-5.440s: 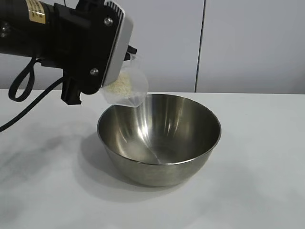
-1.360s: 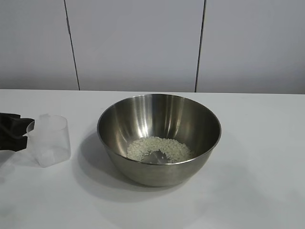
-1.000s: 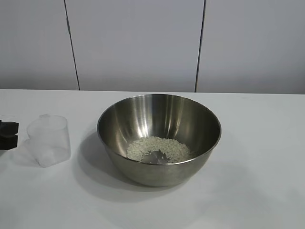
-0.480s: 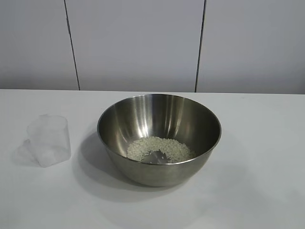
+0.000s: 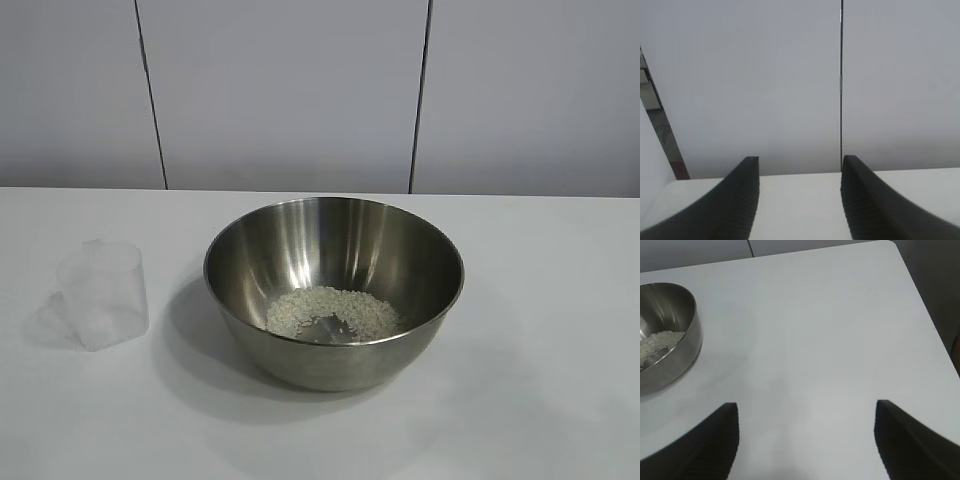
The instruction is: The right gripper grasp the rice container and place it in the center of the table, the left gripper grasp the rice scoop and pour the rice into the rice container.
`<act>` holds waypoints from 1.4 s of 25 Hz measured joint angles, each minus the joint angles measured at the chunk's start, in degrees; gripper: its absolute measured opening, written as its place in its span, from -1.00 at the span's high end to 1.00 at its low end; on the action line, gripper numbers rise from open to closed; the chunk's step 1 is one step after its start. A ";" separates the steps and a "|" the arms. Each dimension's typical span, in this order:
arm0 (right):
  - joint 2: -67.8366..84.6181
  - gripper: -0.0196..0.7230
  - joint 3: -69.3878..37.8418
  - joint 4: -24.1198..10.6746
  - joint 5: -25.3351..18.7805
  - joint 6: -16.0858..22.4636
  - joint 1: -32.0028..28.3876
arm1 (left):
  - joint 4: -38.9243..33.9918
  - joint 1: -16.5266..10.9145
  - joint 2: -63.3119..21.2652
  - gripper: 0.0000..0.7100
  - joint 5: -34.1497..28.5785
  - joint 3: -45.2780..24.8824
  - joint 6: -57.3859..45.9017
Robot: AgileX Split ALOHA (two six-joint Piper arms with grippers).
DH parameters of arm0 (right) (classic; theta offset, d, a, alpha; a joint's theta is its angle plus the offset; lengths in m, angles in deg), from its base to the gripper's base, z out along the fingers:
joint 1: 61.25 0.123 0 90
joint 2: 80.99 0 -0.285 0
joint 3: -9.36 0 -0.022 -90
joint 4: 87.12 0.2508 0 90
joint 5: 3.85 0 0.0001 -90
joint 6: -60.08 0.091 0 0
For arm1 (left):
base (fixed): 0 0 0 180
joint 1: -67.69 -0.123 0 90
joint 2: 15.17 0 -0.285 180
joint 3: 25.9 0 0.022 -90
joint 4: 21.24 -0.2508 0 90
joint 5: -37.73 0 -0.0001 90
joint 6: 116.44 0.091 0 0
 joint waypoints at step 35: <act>0.00 -0.44 0.00 0.00 0.00 0.00 0.00 | 34.19 18.37 -47.01 -0.04 -85.31 3.30 25.07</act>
